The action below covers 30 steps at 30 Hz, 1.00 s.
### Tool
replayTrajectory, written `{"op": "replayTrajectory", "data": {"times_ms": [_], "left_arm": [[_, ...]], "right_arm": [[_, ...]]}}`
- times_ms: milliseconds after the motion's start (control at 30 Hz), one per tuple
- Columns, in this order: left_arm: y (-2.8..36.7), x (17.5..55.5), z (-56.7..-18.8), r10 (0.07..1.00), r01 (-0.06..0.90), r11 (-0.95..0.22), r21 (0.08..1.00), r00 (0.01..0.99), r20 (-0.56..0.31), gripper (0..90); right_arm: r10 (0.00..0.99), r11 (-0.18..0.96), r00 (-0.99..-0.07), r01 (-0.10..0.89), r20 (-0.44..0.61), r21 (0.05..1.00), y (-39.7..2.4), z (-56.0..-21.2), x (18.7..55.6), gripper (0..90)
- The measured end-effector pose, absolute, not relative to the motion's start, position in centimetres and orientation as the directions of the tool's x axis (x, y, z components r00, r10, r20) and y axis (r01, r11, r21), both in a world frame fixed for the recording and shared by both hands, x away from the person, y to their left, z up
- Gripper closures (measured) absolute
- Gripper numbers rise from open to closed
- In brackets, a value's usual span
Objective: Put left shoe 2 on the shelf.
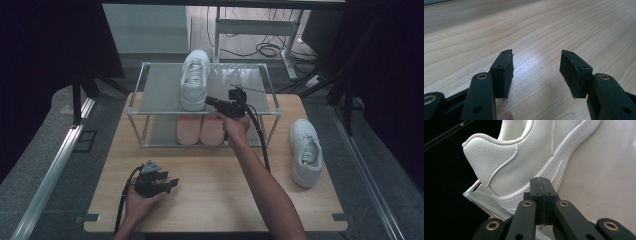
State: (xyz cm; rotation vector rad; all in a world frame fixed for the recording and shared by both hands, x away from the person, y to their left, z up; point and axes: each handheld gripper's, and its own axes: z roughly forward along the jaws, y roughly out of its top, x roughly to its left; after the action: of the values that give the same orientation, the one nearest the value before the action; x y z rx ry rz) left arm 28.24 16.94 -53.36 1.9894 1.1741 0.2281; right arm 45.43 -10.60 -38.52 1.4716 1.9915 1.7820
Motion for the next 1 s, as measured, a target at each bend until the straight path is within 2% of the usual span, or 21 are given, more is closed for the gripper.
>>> {"op": "replayTrajectory", "data": {"times_ms": [367,1000], "left_arm": [[17.1,28.2,-53.3,0.802,0.655,-0.249,0.713,0.552,-0.228,44.9],[17.0,28.2,-53.3,0.803,0.655,-0.249,0.713,0.552,-0.226,44.9]], "right_arm": [[0.681,-0.142,-0.544,0.558,0.490,0.818,-10.6,-38.1,45.2,89.6],[0.683,-0.118,-0.598,0.475,0.418,0.872,-14.5,-37.3,42.0,87.9]]}}
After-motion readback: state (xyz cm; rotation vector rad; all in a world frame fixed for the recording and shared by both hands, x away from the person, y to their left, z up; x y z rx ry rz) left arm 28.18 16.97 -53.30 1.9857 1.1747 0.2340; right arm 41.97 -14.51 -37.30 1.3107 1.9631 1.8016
